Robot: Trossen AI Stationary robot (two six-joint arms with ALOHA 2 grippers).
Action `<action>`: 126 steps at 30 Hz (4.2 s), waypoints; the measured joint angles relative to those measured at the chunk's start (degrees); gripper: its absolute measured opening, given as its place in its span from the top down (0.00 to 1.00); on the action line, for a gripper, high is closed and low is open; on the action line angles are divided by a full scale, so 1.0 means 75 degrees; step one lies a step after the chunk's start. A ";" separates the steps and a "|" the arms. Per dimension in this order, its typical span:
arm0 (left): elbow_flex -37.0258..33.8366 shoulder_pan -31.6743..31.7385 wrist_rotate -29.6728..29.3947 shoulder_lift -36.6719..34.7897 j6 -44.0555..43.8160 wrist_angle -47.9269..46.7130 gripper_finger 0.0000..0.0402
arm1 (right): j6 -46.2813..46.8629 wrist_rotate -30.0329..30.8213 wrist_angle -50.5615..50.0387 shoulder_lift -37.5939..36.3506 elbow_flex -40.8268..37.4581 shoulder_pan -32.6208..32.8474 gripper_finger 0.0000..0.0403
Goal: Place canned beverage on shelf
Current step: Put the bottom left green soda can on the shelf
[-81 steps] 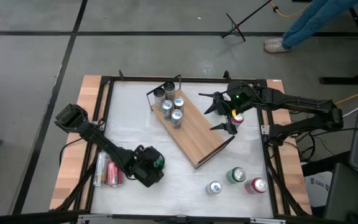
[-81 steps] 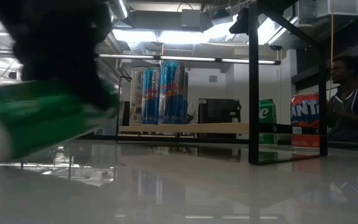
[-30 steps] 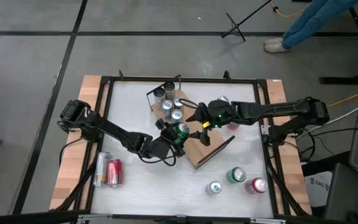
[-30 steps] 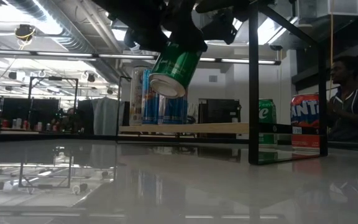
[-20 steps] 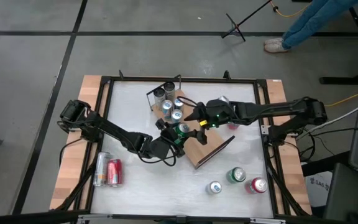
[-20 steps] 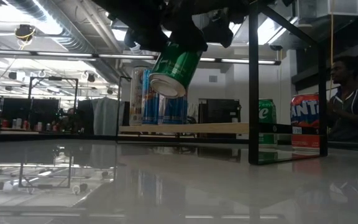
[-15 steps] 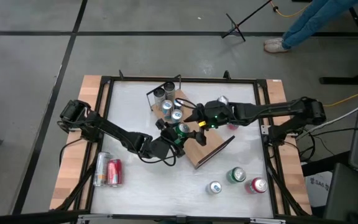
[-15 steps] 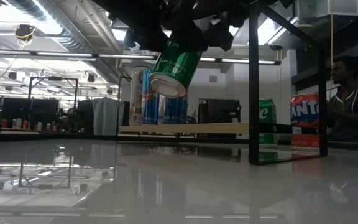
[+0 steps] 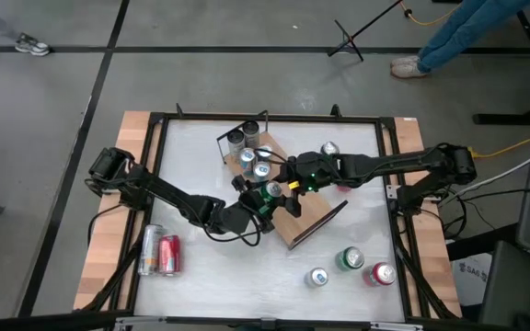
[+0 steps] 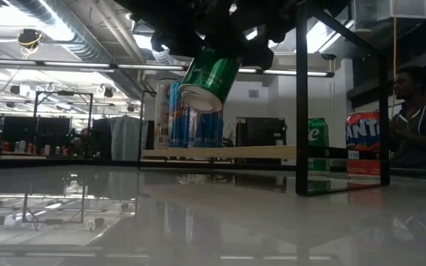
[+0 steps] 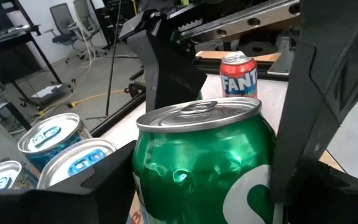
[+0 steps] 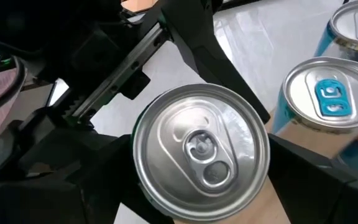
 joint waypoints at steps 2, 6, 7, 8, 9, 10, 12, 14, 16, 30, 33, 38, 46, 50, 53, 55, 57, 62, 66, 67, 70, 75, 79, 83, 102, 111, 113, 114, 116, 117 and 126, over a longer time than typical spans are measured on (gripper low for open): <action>0.0000 0.0003 0.0000 0.0000 -0.0002 0.0002 0.26 | -0.0015 0.0000 0.0022 0.0000 0.0000 0.0000 0.15; 0.0000 0.0001 0.0000 -0.0002 -0.0004 0.0033 0.26 | -0.0016 0.0003 0.0053 0.0001 0.0000 0.0000 0.15; 0.0000 0.0001 0.0000 0.0000 -0.0003 0.0033 0.26 | -0.0015 0.0003 0.0051 0.0000 0.0000 0.0000 0.15; 0.0000 0.0002 0.0000 0.0000 -0.0005 0.0032 0.26 | -0.0015 0.0003 0.0048 0.0001 0.0000 0.0000 0.16; 0.0000 0.0003 0.0000 0.0000 -0.0005 0.0031 0.26 | -0.0015 0.0000 0.0048 0.0003 0.0000 0.0000 0.16; 0.0000 0.0003 0.0000 0.0000 -0.0005 0.0031 0.26 | -0.0018 -0.0011 0.0053 0.0000 0.0000 0.0000 0.18; 0.0000 0.0000 -0.0003 0.0000 -0.0007 0.0031 0.26 | -0.0018 -0.0128 0.0053 0.0000 0.0000 -0.0003 0.22; 0.0000 0.0000 -0.0009 0.0000 -0.0014 0.0028 0.26 | -0.0019 -0.0198 0.0051 0.0000 0.0000 -0.0003 0.27; 0.0000 0.0000 -0.0016 0.0000 -0.0015 0.0025 0.26 | -0.0028 -0.0196 0.0048 0.0000 0.0000 -0.0003 0.31; 0.0000 0.0036 0.0170 -0.0001 -0.0022 0.0027 0.17 | -0.0031 -0.0221 0.0037 0.0000 0.0000 -0.0003 0.31; 0.0003 0.0103 0.0666 -0.0003 -0.0017 0.0043 0.17 | -0.0070 -0.0252 -0.0050 0.0000 -0.0003 -0.0003 0.31; 0.0003 0.0225 0.1126 -0.0006 -0.0017 -0.0034 0.15 | -0.0068 -0.0248 -0.0218 0.0000 -0.0003 -0.0003 0.31; 0.0012 0.0256 0.1060 -0.0006 -0.0022 -0.0108 0.02 | -0.0331 -0.0187 -0.0243 0.0000 -0.0005 -0.0012 0.31; 0.0012 0.0192 0.0904 -0.0082 0.0097 -0.0160 0.01 | -0.0496 -0.0156 -0.0315 0.0000 -0.0003 -0.0012 0.31; 0.0012 0.0085 0.0886 -0.0240 0.0339 -0.0284 0.02 | -0.0515 -0.0101 -0.0382 0.0000 -0.0003 -0.0012 0.31; 0.0012 0.0025 0.0869 -0.0345 0.0381 -0.0345 0.02 | -0.0518 -0.0105 -0.0423 0.0000 -0.0003 -0.0015 0.31; 0.0012 -0.0040 0.0765 -0.0484 0.0383 -0.0611 0.02 | -0.0585 -0.0089 -0.0398 0.0000 -0.0003 -0.0015 0.31; 0.0012 -0.0154 0.0691 -0.0996 0.0357 -0.1369 0.02 | -0.0698 -0.0084 -0.0436 0.0000 -0.0003 -0.0015 0.31; 0.0012 -0.0268 0.0613 -0.1501 0.0327 -0.2172 0.02 | -0.0709 -0.0099 -0.0441 0.0000 -0.0003 -0.0015 0.31; 0.0012 -0.0282 0.0580 -0.1649 0.0316 -0.2354 0.02 | -0.0712 -0.0099 -0.0447 0.0000 -0.0003 -0.0015 0.31; 0.0012 -0.0370 0.0532 -0.2094 0.0071 -0.3053 0.02 | -0.0715 -0.0100 -0.0452 0.0000 -0.0003 -0.0015 0.31; 0.0011 -0.0413 0.0543 -0.2808 -0.0624 -0.4170 0.02 | -0.0828 0.0225 -0.0564 0.0000 0.0040 -0.0015 0.31; 0.0009 -0.0422 0.0592 -0.3151 -0.1113 -0.4826 0.02 | -0.0922 0.0467 -0.1387 0.0000 0.0457 -0.0012 0.31; 0.0006 -0.0420 0.0604 -0.3188 -0.1279 -0.5037 0.02 | -0.0940 0.0572 -0.1945 0.0000 0.0821 -0.0012 0.31; 0.0003 -0.0411 0.0973 -0.3127 -0.1308 -0.5001 0.02 | -0.1094 0.1018 -0.1895 0.0572 0.0886 -0.0059 0.29; 0.0002 -0.0411 0.0973 -0.3124 -0.1565 -0.5060 0.02 | -0.1096 0.1128 -0.1950 0.0849 0.0886 -0.0125 0.29; 0.0000 -0.0414 0.0973 -0.3124 -0.1609 -0.5089 0.02 | -0.1090 0.1113 -0.1907 0.0934 0.0886 -0.0125 0.29; 0.0000 -0.0411 0.0973 -0.3124 -0.1631 -0.5103 0.02 | -0.1095 0.1097 -0.1846 0.0956 0.0892 -0.0125 0.29; 0.0000 -0.0411 0.0973 -0.3124 -0.1648 -0.5145 0.02 | -0.1095 0.1100 -0.1849 0.0993 0.0901 -0.0125 0.29; 0.0000 -0.0411 0.0972 -0.3124 -0.1652 -0.5152 0.02 | -0.1097 0.1102 -0.1830 0.1005 0.0901 -0.0125 0.29; 0.0000 -0.0412 0.0973 -0.3124 -0.1681 -0.5203 0.02 | -0.1095 0.1090 -0.1788 0.1023 0.0901 -0.0111 0.28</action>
